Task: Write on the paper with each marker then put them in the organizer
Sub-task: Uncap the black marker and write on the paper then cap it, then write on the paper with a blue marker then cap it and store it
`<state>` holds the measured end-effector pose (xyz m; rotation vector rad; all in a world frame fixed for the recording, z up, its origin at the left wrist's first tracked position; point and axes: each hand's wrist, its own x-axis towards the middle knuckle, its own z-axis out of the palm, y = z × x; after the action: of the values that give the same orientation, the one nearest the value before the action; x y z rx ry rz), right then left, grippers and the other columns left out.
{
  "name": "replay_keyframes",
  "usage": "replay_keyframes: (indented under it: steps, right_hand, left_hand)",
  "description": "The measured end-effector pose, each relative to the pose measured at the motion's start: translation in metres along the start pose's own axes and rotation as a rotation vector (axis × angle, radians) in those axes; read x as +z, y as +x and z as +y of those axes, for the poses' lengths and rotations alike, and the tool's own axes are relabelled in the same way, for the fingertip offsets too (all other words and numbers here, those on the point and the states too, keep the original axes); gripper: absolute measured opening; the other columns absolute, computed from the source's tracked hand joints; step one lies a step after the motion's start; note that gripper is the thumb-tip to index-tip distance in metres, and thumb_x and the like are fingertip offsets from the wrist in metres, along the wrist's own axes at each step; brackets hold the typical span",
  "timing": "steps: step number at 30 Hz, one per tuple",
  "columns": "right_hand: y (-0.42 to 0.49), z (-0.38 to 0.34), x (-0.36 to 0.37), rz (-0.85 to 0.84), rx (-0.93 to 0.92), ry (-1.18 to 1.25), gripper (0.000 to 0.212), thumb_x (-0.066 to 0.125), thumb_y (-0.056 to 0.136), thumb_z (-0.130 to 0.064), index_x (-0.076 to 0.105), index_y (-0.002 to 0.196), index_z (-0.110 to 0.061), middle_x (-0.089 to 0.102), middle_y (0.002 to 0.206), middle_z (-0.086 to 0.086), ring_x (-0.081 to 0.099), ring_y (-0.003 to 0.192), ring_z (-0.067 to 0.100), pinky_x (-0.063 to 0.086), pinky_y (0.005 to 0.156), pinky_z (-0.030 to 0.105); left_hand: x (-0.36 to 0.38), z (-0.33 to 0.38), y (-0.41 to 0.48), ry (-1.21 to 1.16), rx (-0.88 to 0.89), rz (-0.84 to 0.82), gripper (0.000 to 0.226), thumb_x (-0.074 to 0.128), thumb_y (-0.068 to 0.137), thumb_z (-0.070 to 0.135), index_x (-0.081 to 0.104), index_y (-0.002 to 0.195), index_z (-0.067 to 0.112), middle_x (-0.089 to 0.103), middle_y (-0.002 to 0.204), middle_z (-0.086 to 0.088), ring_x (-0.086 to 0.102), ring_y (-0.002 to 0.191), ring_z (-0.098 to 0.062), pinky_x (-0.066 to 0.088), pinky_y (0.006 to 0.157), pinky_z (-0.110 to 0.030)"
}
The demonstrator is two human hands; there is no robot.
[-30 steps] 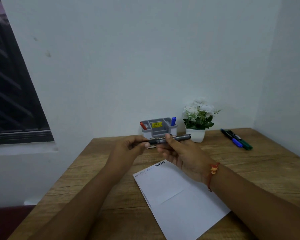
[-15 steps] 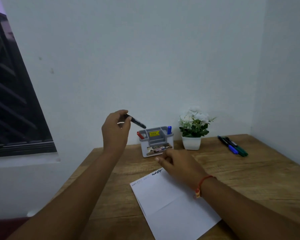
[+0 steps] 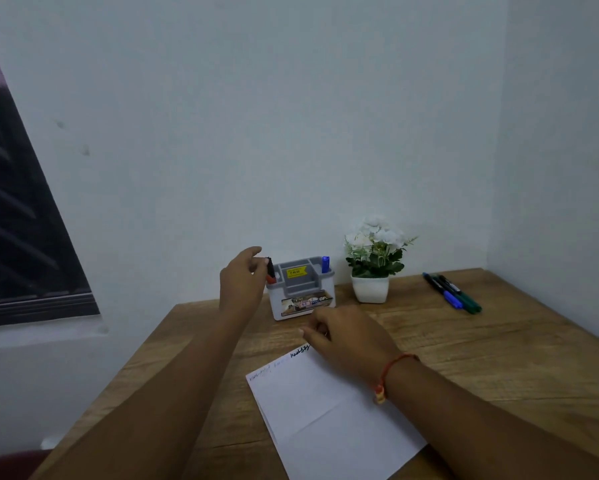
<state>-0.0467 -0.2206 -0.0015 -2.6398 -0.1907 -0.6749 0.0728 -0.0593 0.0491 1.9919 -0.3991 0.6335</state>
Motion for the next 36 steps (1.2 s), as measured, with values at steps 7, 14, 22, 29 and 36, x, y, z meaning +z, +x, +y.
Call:
replay_keyframes:
  steps: [7,14,22,29,36]
  right_hand:
    - [0.000,-0.003,-0.004,0.002,0.010,-0.013,0.038,0.053,0.096,-0.054,0.070,0.097,-0.021,0.073,0.088,-0.002,0.066,0.082,0.014,0.056,0.068,0.035]
    - [0.008,0.025,-0.019,0.149,0.151,-0.257,0.039,0.048,0.098,-0.051,0.067,0.104,-0.018,0.063,0.101,0.002,0.059,0.097,0.021,0.042,0.066,0.030]
    - [0.007,0.108,-0.042,0.060,0.647,-0.436,0.047,0.047,0.098,-0.045,0.062,0.127,-0.012,0.055,0.135,0.012,0.051,0.124,0.030,0.044,0.101,0.043]
    - [0.005,0.120,-0.039,-0.177,0.803,-0.416,0.053,0.040,0.100,-0.045,0.051,0.146,-0.021,0.034,0.160,0.015,0.023,0.150,0.033,0.027,0.119,0.048]
    - [0.011,0.119,-0.040,-0.113,0.792,-0.450,0.037,0.045,0.098,-0.024,0.066,0.129,-0.017,0.050,0.145,0.012,0.051,0.128,0.028,0.044,0.107,0.042]
  left_hand:
    - [-0.013,0.007,-0.018,0.011,0.035,0.027,0.036,0.043,0.102,0.028,0.048,0.136,0.017,0.063,0.126,-0.004,0.056,0.113,-0.012,0.042,0.092,-0.024]
    - [-0.016,0.001,-0.081,0.216,0.156,-0.108,0.033,0.061,0.091,0.026,0.056,0.122,0.016,0.060,0.115,0.001,0.055,0.105,-0.015,0.049,0.090,-0.036]
    - [-0.021,-0.030,-0.089,0.439,0.210,-0.198,0.030,0.050,0.095,0.043,0.060,0.116,0.023,0.064,0.112,0.002,0.056,0.104,-0.016,0.048,0.087,-0.036]
    - [-0.017,-0.036,-0.085,0.419,0.207,-0.261,0.030,0.048,0.095,0.046,0.061,0.114,0.026,0.064,0.110,0.007,0.055,0.101,-0.013,0.048,0.084,-0.034]
    - [-0.016,-0.036,-0.083,0.408,0.192,-0.280,0.031,0.048,0.095,0.047,0.062,0.112,0.026,0.064,0.108,0.007,0.054,0.099,-0.011,0.047,0.085,-0.033]
